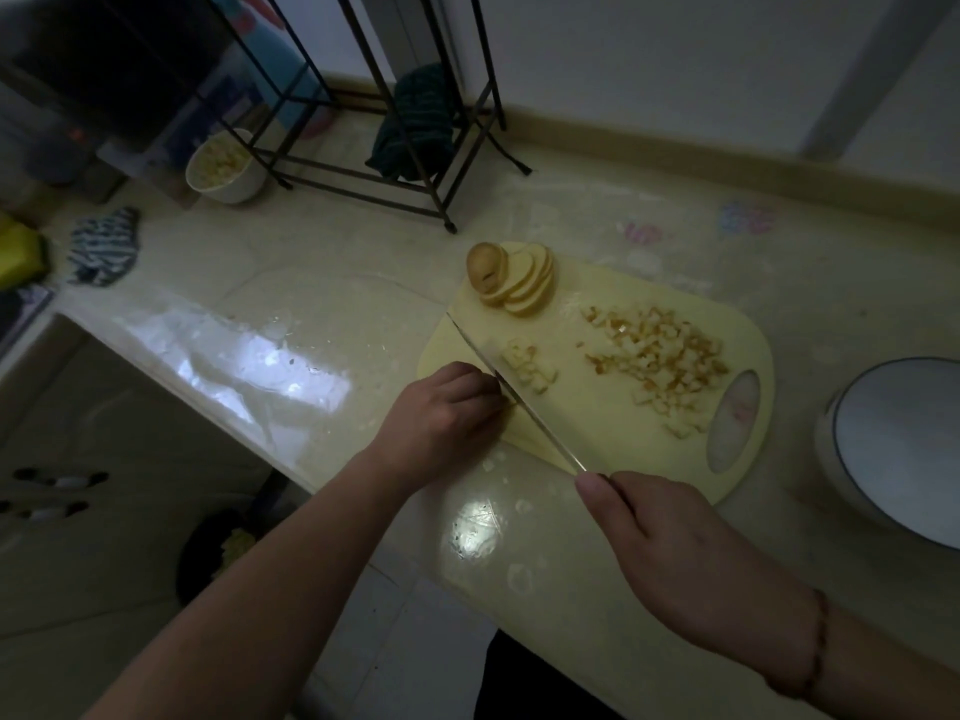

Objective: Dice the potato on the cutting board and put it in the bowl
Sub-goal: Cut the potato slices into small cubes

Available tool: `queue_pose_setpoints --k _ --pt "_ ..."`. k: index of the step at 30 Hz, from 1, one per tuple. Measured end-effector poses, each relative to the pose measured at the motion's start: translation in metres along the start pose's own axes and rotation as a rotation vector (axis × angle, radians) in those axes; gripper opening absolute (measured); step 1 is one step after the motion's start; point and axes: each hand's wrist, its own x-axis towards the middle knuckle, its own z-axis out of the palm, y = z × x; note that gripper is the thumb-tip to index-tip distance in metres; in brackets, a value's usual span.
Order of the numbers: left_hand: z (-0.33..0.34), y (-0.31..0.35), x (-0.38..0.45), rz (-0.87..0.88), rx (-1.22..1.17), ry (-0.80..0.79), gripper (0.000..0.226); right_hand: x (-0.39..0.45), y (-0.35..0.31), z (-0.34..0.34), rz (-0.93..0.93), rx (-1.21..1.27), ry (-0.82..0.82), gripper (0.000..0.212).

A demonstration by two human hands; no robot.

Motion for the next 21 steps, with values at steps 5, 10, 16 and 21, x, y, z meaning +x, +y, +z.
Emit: queue_pose_setpoints --k 5,10,16,21 --pt "-0.001 0.002 0.002 -0.003 0.005 0.017 0.008 0.003 -0.002 0.0 -0.004 -0.002 -0.006 0.058" --pt "-0.001 0.002 0.001 -0.015 -0.013 0.027 0.011 0.005 -0.002 0.001 0.018 -0.001 -0.015 0.057" --pt "-0.001 0.001 0.0 -0.042 -0.026 0.019 0.009 0.006 -0.006 -0.002 0.067 0.0 -0.05 0.059" --pt "-0.005 -0.003 -0.001 -0.121 -0.003 0.076 0.008 0.007 -0.006 -0.014 0.161 0.061 -0.069 0.06"
